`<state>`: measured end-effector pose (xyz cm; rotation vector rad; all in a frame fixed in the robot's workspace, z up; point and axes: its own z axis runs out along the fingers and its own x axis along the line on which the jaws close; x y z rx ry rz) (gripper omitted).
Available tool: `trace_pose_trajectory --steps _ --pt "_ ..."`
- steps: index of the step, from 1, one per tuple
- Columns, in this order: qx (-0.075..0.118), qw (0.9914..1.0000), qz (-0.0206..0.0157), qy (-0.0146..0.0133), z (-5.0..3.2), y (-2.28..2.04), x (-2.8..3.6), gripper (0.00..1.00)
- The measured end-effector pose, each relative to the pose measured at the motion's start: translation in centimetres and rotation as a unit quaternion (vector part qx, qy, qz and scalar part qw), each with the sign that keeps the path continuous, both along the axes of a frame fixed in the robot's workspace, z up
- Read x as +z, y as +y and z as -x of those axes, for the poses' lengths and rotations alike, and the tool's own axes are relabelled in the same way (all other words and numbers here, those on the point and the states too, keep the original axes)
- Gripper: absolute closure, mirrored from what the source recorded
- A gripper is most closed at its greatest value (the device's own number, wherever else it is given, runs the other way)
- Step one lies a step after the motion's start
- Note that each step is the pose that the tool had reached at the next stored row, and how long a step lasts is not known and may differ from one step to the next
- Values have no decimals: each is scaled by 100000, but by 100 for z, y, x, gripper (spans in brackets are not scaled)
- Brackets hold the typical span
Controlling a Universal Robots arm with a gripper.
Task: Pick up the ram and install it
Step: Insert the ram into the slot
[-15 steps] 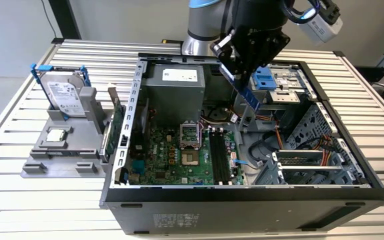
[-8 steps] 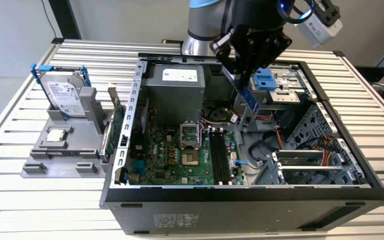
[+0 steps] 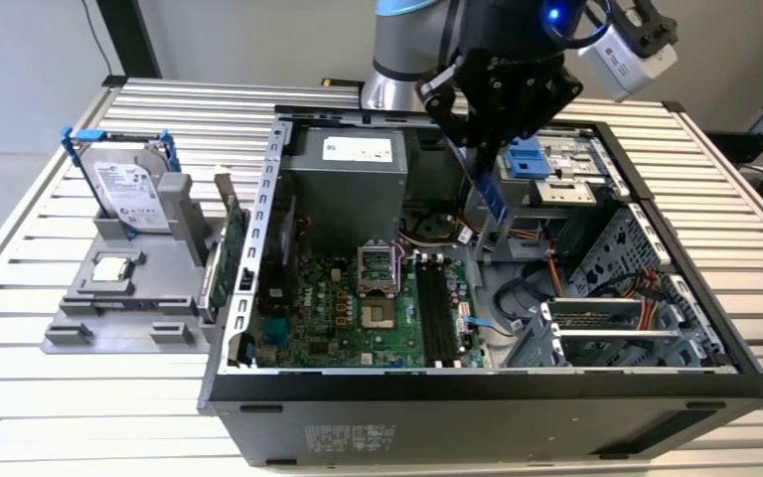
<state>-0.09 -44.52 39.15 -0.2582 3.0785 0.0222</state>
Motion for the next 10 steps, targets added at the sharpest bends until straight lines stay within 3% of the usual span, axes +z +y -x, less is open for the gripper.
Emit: trace_pose_trajectory --steps 2,3,5,6,10 --pt "-699 99997 7 227 0 -1 -3 100" --pt "-876 99994 -3 654 1 -1 -4 100" --pt "-1060 99974 5 2037 0 -1 -5 100" --pt "-1118 99961 13 2564 -1 -1 -5 100" --pt "-2709 99928 -70 2654 -2 -2 -9 100"
